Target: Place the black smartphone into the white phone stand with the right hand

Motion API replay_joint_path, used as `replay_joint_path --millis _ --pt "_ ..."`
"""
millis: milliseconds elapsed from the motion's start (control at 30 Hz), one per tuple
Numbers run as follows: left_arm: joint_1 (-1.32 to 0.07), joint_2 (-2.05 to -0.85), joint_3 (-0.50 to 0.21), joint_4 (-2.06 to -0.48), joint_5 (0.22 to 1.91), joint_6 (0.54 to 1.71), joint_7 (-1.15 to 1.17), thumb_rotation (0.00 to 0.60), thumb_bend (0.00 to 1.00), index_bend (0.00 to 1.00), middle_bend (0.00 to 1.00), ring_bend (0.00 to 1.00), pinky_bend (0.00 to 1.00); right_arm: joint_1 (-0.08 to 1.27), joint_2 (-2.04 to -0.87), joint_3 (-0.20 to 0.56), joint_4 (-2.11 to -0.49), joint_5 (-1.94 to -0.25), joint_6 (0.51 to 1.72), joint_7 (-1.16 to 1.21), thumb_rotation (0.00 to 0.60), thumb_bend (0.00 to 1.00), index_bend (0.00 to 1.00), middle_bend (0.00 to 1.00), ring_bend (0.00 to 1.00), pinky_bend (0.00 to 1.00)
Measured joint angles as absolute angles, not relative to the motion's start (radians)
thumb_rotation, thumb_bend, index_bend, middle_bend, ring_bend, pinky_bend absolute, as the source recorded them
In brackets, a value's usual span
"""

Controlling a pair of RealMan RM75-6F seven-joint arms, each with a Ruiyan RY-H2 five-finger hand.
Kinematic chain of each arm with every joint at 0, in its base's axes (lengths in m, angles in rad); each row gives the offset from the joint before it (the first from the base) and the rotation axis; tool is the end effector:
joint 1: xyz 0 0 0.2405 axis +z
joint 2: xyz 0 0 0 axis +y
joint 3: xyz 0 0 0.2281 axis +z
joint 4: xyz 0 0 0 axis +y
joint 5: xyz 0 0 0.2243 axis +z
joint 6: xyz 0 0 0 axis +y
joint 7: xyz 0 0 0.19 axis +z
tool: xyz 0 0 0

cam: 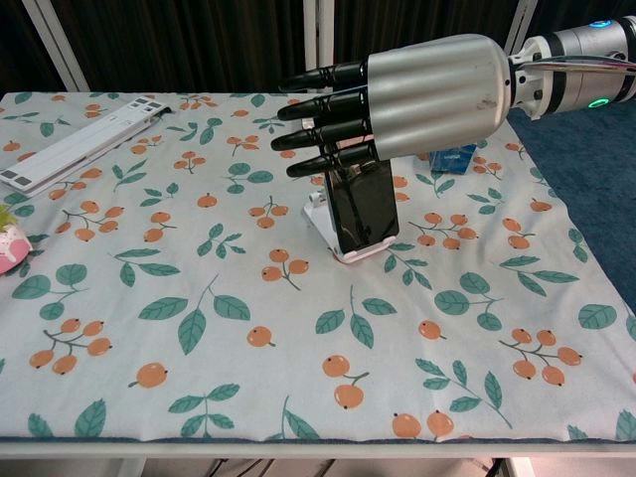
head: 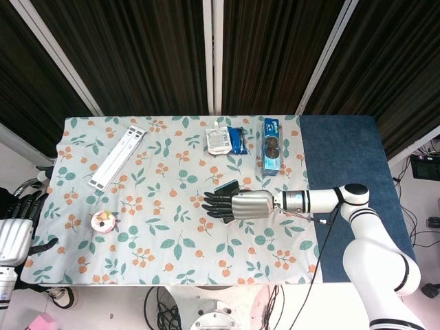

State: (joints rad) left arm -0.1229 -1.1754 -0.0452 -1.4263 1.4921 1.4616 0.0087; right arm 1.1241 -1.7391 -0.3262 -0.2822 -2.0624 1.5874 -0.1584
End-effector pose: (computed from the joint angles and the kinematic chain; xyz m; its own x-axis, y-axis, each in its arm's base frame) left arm -0.3188 0.2398 0.1339 0.5166 0.0014 0.8562 0.8560 -0.0206 -0.5165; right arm -0.0626 -0.3883 -0.0200 0.3742 0.8659 0.3320 0.5624 -0.4966 0.6611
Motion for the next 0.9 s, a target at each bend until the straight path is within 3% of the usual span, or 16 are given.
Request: replay_joint_path --millis 233,367,467,733,900 --pt "-0.118 -1.175 -0.045 -1.428 1.493 1.471 0.005 0.555 0.0 0.1 0.07 0.09 0.21 1.063 -1.686 -0.251 -0.356 -1.966 1.627 -0.161 0.6 0.14 0.0 0.0 0.0 0.0" --pt "-0.11 -1.167 -0.043 -1.436 1.488 1.475 -0.002 0.556 0.0 0.1 0.07 0.09 0.21 0.989 -1.63 -0.183 -0.493 -1.85 1.604 -0.16 0.6 0.15 0.0 0.0 0.0 0.0" --pt "-0.104 -1.166 -0.042 -1.436 1.487 1.482 -0.008 0.557 0.0 0.1 0.07 0.09 0.21 0.927 -1.56 -0.147 -0.687 -1.756 1.571 -0.154 0.6 0.16 0.0 0.0 0.0 0.0" --pt "-0.088 -1.166 -0.036 -1.443 1.499 1.509 0.003 0.549 0.0 0.1 0.07 0.09 0.21 0.668 -1.274 -0.116 -1.41 -1.427 1.481 -0.112 0.6 0.15 0.0 0.0 0.0 0.0" --pt "-0.081 -1.159 -0.032 -1.454 1.511 1.524 0.01 0.548 0.0 0.1 0.07 0.09 0.21 0.496 -1.173 -0.128 -1.654 -1.285 1.458 -0.05 0.6 0.18 0.0 0.0 0.0 0.0"
